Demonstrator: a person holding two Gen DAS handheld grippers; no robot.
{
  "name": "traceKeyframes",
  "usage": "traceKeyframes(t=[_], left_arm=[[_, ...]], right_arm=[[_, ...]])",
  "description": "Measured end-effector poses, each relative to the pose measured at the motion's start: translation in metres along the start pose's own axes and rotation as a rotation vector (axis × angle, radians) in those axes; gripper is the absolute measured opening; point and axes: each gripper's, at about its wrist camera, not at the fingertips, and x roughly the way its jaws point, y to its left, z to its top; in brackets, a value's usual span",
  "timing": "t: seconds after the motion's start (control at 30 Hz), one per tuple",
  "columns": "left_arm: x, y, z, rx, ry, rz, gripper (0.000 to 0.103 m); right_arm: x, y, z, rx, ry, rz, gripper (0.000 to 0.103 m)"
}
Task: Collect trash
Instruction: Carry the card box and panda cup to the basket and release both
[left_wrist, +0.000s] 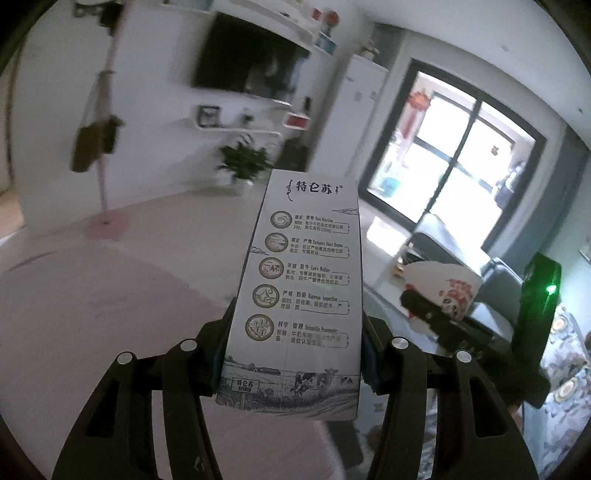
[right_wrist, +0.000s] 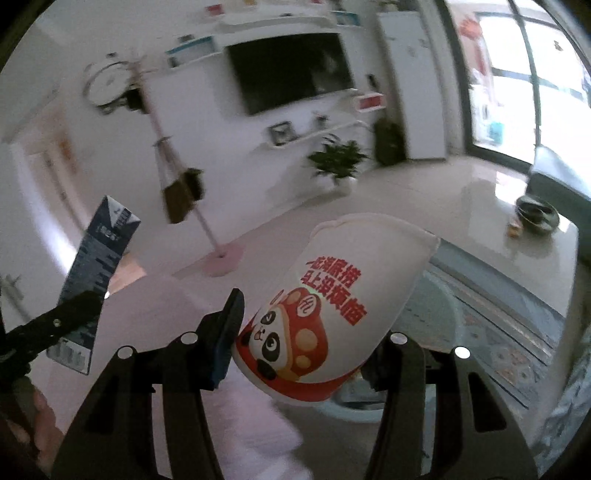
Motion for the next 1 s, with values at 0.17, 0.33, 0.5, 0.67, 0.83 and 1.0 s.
traceKeyframes(t=[0.17, 0.33, 0.5, 0.67, 0.83, 1.0], left_arm=[[0.075, -0.010, 0.000, -0.059, 0.097, -0.065, 0.054], [0.142, -0.003, -0.013, -0.123, 0.214, -0.086, 0.054], [0.160, -0.012, -0.018, -0.099, 0.209, -0.083, 0.067], [0.145, -0.012, -0.017, -0.114, 0.176, -0.089, 0.076], [0.096, -0.009, -0.017, -0.075, 0.090, -0.053, 0.076], [0.041, -0.015, -0.017, -0.011, 0.003, -0.003, 0.076]], right_arm=[[0.039, -0.054, -0.003, 0.075, 0.090, -0.088, 0.052], [0.079, -0.083, -0.008, 0.101, 0.190, -0.152, 0.052], [0.090, -0.096, -0.005, 0.097, 0.193, -0.161, 0.065], [0.080, -0.101, -0.009, 0.098, 0.177, -0.145, 0.070], [0.055, -0.081, -0.010, 0.064, 0.145, -0.094, 0.070], [0.020, -0.042, -0.010, -0.018, 0.080, -0.057, 0.074]])
